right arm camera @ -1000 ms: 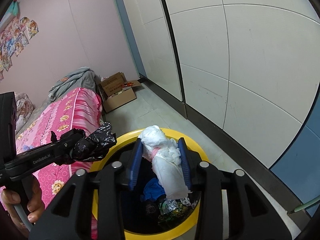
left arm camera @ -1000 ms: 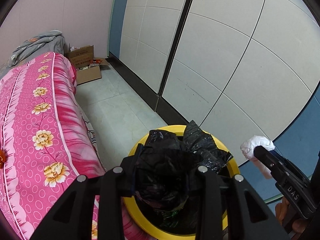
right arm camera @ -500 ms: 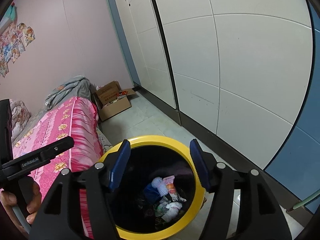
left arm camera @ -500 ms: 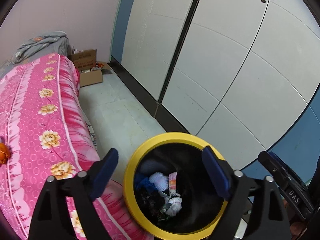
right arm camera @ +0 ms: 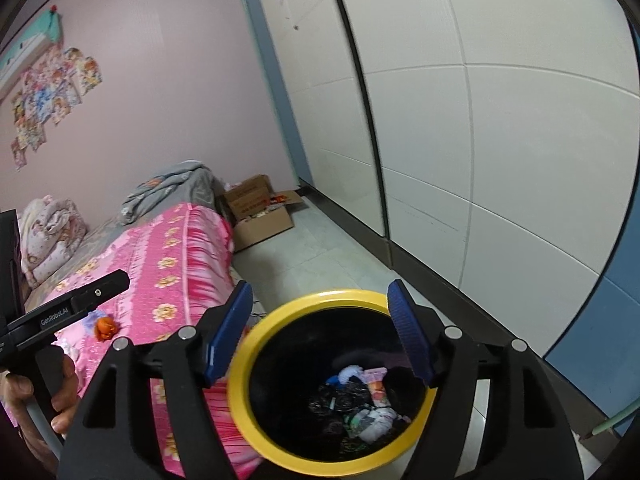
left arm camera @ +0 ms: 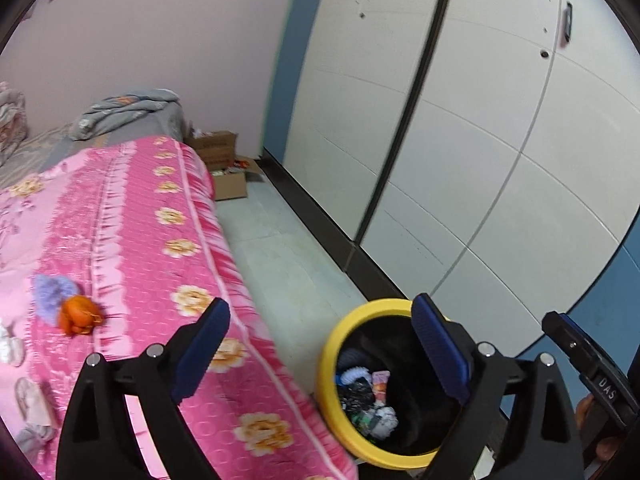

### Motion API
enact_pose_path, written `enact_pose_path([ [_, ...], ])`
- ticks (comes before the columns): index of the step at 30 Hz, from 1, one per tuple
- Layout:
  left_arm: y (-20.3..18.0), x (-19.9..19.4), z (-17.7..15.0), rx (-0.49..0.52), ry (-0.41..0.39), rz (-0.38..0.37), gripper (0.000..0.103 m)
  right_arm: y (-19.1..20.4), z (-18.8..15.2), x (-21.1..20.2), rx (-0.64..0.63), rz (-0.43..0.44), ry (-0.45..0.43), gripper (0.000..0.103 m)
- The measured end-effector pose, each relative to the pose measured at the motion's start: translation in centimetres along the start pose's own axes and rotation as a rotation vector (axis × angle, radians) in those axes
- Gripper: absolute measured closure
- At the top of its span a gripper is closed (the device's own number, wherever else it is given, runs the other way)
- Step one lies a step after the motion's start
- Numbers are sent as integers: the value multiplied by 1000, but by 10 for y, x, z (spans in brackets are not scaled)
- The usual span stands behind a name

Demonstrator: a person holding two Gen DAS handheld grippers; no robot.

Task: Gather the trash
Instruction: 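Move both open tools back toward the remaining trash on the bed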

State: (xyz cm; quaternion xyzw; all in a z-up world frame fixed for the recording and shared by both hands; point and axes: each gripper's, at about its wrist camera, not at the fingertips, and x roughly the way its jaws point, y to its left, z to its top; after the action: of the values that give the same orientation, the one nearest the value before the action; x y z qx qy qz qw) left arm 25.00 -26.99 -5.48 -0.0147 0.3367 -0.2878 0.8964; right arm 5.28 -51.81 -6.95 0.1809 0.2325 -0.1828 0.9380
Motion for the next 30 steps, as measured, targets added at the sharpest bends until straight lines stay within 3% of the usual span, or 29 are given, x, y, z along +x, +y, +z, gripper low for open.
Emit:
enact_pose_path([
  [13,87,-77,6,-63,-105,150,14,86,15,-20,-117,175,-9,27],
  [20,152,-109,2,-120,-131,264,14,149,5,-6,-197,288,37,27],
  [30,244,-133,-20,-223,-107,404,14,236,-9,43,-302,379,120,27],
])
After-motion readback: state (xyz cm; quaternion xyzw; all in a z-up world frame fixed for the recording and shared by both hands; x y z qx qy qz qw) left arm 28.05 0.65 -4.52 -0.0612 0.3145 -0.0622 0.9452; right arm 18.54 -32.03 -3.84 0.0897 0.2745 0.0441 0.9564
